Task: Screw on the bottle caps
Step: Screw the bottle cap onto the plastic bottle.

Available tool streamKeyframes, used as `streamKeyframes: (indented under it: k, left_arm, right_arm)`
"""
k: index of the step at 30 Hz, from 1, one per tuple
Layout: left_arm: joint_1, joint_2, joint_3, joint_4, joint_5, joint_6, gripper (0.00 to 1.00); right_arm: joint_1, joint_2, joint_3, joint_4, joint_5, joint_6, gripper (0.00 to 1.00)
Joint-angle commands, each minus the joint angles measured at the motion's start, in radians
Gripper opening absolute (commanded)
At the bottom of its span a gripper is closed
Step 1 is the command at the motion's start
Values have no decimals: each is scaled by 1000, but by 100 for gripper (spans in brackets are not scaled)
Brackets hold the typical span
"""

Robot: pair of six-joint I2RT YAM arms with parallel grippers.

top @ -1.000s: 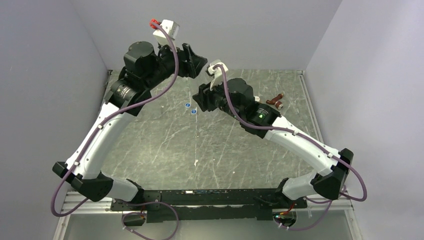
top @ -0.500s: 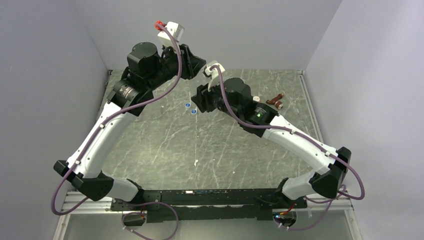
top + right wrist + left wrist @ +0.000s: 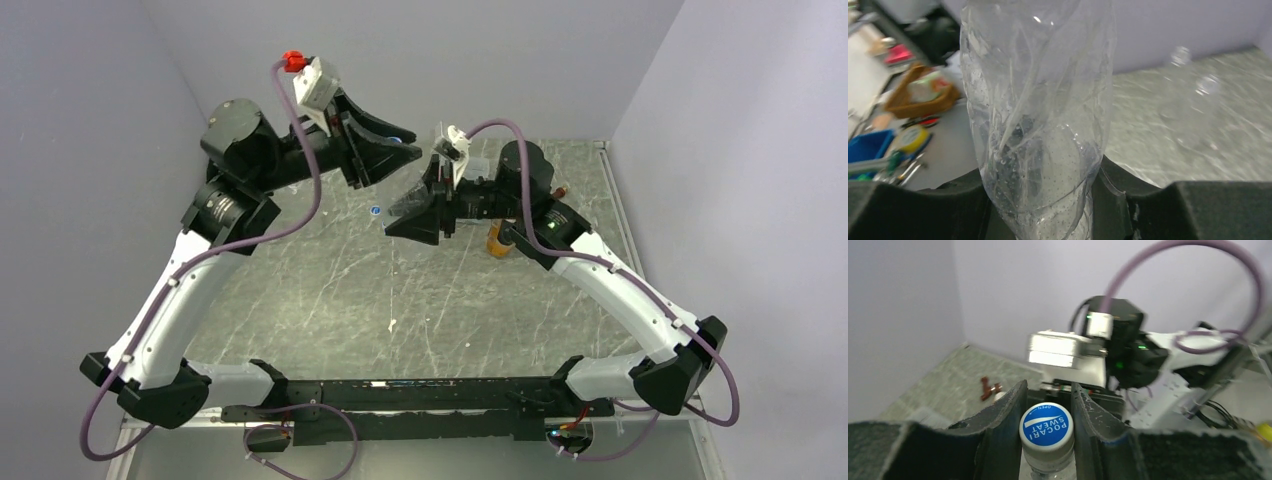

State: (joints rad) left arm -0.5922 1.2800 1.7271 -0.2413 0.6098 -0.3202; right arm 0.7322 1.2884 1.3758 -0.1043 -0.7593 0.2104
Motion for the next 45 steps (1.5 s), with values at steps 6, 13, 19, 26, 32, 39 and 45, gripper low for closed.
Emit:
streamKeyframes:
  k: [6,13,19,26,32,39,45]
  left_arm:
    - [-11,-22,-37,171,525,-137,9]
    - [-11,-17,-8,137,555,-116,38]
    - [-9,-89,16,-14,217,32,95]
    - [-9,-126,32,-80,-130,78,98]
    - [-9,-124,42,-89,-231,82,98]
    - [-9,-75,82,-104,-392,94,92]
    - [-9,-3,134,-127,-471,92,84]
  right_arm:
    - [-7,-3,14,496,-466,299,6]
    - [-7,-5,44,391,-460,230,7]
    - [-7,-57,48,132,-305,42,8]
    - [-6,-100,13,-23,67,-29,10]
    - [21,-90,0,-68,440,-23,10]
    - [96,-38,43,-104,695,-43,10]
    - [157,17,84,-122,829,-66,9]
